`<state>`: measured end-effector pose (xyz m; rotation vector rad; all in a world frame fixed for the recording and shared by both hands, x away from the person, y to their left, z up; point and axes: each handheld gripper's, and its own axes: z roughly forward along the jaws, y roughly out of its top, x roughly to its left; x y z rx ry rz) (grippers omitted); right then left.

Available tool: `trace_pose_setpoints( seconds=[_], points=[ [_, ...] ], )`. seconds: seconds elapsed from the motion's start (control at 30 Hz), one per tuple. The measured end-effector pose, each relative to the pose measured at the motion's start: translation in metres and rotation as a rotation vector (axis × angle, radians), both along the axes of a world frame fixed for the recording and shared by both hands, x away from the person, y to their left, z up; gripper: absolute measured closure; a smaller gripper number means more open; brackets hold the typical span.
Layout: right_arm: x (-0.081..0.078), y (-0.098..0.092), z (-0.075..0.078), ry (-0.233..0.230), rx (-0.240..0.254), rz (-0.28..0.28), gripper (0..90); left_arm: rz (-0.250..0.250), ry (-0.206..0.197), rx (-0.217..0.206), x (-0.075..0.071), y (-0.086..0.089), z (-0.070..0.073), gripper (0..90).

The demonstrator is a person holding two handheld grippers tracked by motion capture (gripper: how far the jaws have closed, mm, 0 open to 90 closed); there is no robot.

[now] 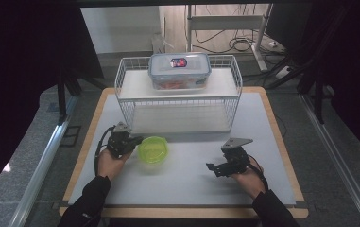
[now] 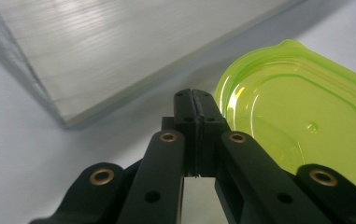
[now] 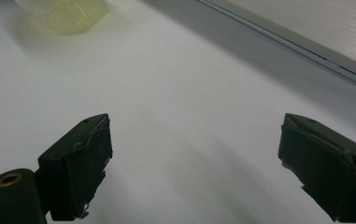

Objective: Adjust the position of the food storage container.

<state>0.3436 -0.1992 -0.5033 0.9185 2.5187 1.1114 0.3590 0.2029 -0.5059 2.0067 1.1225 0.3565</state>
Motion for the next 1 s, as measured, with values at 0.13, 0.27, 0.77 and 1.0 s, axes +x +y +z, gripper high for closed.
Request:
trace_pose_setpoints(
  seconds=[0.13,0.27,0.77,1.0],
  points=[
    [0.000,0.000,-0.001,0.000,-0.001,0.000,10.0,-0.023,0.005,-0.011,-0.004,-0.010,0.000,90.0],
    [0.001,0.000,-0.001,0.002,-0.002,-0.001,10.0,-0.062,0.008,-0.017,-0.009,-0.026,0.001,90.0],
    [0.001,-0.002,0.000,0.007,0.002,-0.008,10.0,-0.115,-0.004,0.008,-0.024,-0.044,0.002,87.6],
    [0.002,-0.005,0.001,0.002,0.009,-0.016,10.0,-0.133,0.040,-0.040,-0.038,-0.024,-0.005,89.8]
  ],
)
